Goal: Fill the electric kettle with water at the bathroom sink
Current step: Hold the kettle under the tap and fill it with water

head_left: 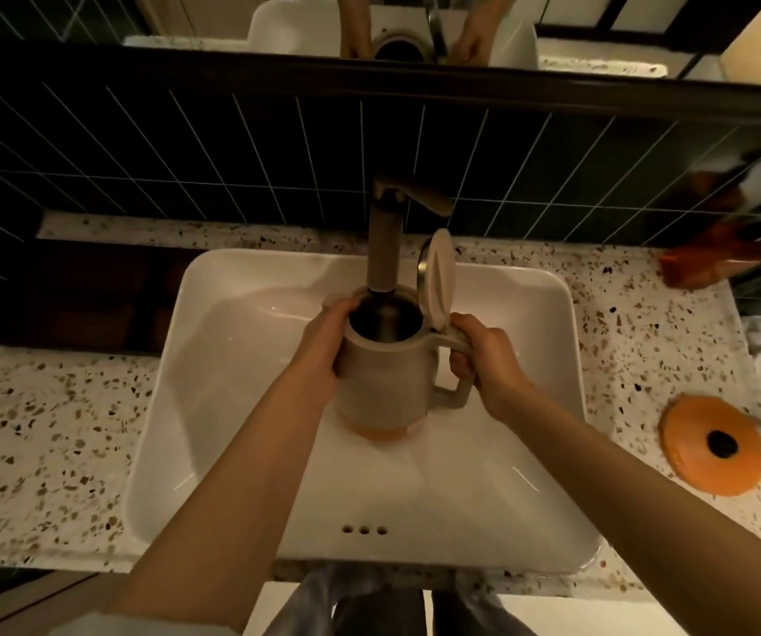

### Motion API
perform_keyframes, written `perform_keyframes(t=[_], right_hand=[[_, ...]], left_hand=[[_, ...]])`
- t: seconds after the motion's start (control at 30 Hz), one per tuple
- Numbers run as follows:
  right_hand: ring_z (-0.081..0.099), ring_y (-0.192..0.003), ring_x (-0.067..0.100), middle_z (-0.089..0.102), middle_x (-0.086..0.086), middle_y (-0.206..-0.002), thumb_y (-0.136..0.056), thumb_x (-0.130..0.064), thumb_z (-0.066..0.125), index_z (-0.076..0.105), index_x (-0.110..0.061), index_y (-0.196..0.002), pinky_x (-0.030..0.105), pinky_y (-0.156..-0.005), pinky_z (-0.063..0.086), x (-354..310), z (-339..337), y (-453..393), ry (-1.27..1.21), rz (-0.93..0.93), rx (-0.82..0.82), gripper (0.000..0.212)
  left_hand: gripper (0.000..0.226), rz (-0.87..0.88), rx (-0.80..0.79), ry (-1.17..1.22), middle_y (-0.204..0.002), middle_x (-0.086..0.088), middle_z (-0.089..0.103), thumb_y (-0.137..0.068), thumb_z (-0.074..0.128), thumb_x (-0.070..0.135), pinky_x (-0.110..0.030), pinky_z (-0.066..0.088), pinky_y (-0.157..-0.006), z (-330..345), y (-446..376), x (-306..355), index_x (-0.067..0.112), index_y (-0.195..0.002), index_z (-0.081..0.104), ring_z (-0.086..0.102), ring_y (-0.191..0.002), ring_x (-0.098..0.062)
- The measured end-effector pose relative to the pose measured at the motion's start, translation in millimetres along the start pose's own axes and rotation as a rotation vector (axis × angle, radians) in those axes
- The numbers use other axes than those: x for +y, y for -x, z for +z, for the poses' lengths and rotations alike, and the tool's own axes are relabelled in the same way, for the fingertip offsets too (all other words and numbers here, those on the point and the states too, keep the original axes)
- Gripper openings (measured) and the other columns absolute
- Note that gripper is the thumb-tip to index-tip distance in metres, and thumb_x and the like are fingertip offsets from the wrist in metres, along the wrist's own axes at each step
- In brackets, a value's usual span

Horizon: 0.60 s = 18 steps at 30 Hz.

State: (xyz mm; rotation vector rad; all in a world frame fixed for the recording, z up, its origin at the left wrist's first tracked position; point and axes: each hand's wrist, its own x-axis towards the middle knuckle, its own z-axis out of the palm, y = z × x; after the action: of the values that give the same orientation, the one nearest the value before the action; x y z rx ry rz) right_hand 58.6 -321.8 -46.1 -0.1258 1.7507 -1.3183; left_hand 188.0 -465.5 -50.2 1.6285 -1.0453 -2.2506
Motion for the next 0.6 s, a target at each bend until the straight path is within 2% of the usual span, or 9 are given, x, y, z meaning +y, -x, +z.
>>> perform_keyframes(t=[0.1, 0.27, 0.37, 0.5, 0.53, 0.6], right_hand=[[0.034, -0.045, 0.015, 0.034, 0.007, -0.052, -0.09, -0.029, 0.048, 0.054, -0.009, -0.07, 0.031, -0.052, 0.031, -4, 1, -10, -0.019, -0.016, 0.003, 0.029], [0.037, -0.046, 0.015, 0.037, 0.009, -0.052, -0.096, -0.03, 0.043, 0.054, -0.006, -0.072, 0.029, -0.056, 0.035, -3, 1, -19, 0.03, -0.092, 0.0, 0.036], [0.038, -0.047, 0.015, 0.038, 0.01, -0.051, -0.096, -0.027, 0.044, 0.054, -0.005, -0.068, 0.027, -0.055, 0.037, -2, 2, -25, 0.047, -0.126, 0.034, 0.037], [0.036, -0.046, 0.014, 0.038, 0.008, -0.051, -0.097, -0.02, 0.046, 0.052, -0.005, -0.064, 0.023, -0.051, 0.035, 4, 1, -36, 0.021, -0.168, 0.048, 0.037], [0.037, -0.045, 0.013, 0.039, 0.008, -0.051, -0.097, -0.02, 0.046, 0.052, -0.006, -0.061, 0.023, -0.052, 0.035, 6, 1, -39, 0.03, -0.179, 0.051, 0.039], [0.039, -0.044, 0.012, 0.041, 0.01, -0.051, -0.097, -0.019, 0.047, 0.052, -0.005, -0.058, 0.021, -0.052, 0.036, 11, -1, -44, 0.056, -0.186, 0.067, 0.042]], left_hand=[[0.044, 0.013, -0.001, -0.035, -0.103, -0.002, 0.079, -0.075, 0.07, 0.043, -0.034, 0.053, -0.086, 1, -11, 10, 0.019, -0.112, 0.075, 0.07, -0.103, -0.02], [0.041, 0.1, -0.016, -0.014, -0.104, -0.001, 0.079, -0.079, 0.071, 0.036, -0.032, 0.055, -0.084, 1, -21, 13, 0.018, -0.116, 0.073, 0.072, -0.1, -0.017], [0.048, 0.14, 0.007, -0.002, -0.105, -0.006, 0.078, -0.076, 0.075, 0.033, -0.037, 0.056, -0.087, 0, -25, 11, 0.01, -0.117, 0.069, 0.073, -0.101, -0.021], [0.041, 0.158, 0.065, -0.007, -0.105, -0.015, 0.075, -0.074, 0.08, 0.024, -0.042, 0.056, -0.09, -1, -29, 5, 0.003, -0.106, 0.064, 0.072, -0.098, -0.027], [0.037, 0.163, 0.063, -0.01, -0.102, -0.016, 0.075, -0.075, 0.08, 0.023, -0.041, 0.058, -0.086, -2, -29, 3, 0.004, -0.102, 0.064, 0.072, -0.095, -0.027], [0.022, 0.18, 0.075, -0.034, -0.087, -0.011, 0.072, -0.08, 0.078, 0.02, -0.028, 0.056, -0.063, 0, -28, 1, 0.009, -0.088, 0.06, 0.07, -0.08, -0.022]])
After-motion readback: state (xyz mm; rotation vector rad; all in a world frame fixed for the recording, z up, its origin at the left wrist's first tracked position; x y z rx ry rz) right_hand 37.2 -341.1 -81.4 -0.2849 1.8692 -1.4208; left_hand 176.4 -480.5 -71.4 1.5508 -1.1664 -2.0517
